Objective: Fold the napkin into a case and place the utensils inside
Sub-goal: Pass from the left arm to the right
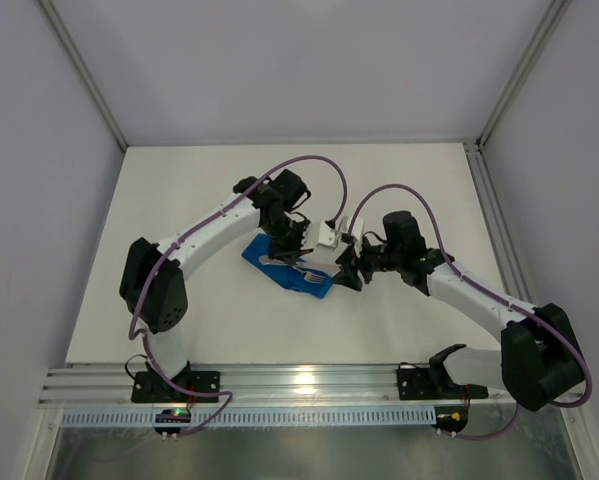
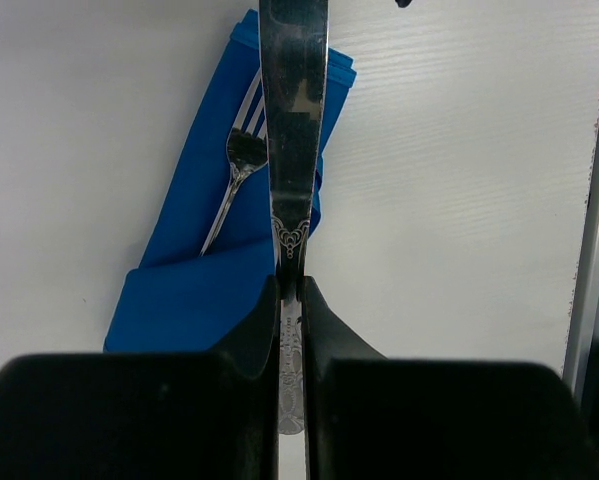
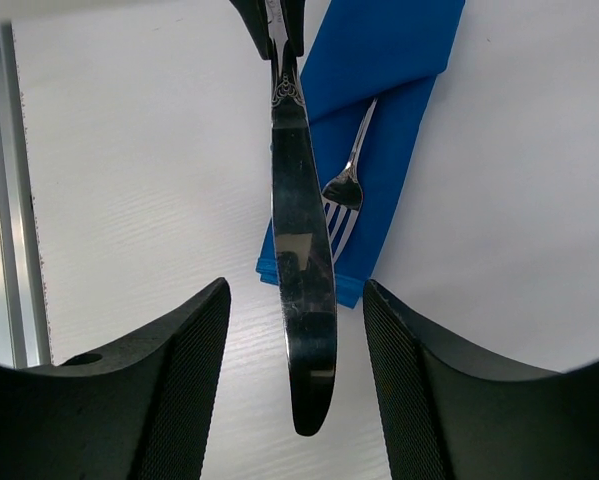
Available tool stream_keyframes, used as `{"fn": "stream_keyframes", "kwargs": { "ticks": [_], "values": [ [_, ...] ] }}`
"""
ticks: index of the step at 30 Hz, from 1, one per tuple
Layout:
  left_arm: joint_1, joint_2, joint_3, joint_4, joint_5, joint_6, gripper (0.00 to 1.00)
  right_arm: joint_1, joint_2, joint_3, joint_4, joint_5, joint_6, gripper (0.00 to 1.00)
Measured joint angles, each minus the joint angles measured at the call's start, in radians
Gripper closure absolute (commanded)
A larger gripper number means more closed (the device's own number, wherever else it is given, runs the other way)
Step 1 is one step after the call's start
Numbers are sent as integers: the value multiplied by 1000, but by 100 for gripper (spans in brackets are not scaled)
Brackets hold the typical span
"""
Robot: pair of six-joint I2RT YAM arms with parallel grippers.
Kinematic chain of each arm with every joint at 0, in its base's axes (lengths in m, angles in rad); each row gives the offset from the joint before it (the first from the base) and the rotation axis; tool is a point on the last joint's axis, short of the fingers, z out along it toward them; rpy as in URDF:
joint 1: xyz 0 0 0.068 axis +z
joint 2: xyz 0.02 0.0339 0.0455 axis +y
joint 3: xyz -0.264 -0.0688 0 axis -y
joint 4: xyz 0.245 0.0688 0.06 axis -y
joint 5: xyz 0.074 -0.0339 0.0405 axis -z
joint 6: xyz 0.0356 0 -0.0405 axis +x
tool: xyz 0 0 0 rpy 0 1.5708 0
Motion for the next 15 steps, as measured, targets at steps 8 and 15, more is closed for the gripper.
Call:
{"fn": "stream_keyframes", "kwargs": {
  "ticks": [8, 15],
  "values": [
    [3, 0, 2, -7, 0, -4, 100, -2, 24, 13, 12, 1, -12, 68],
    [7, 0, 3, -10, -4, 0, 100, -3, 42, 21, 18, -7, -14, 85]
  ]
}}
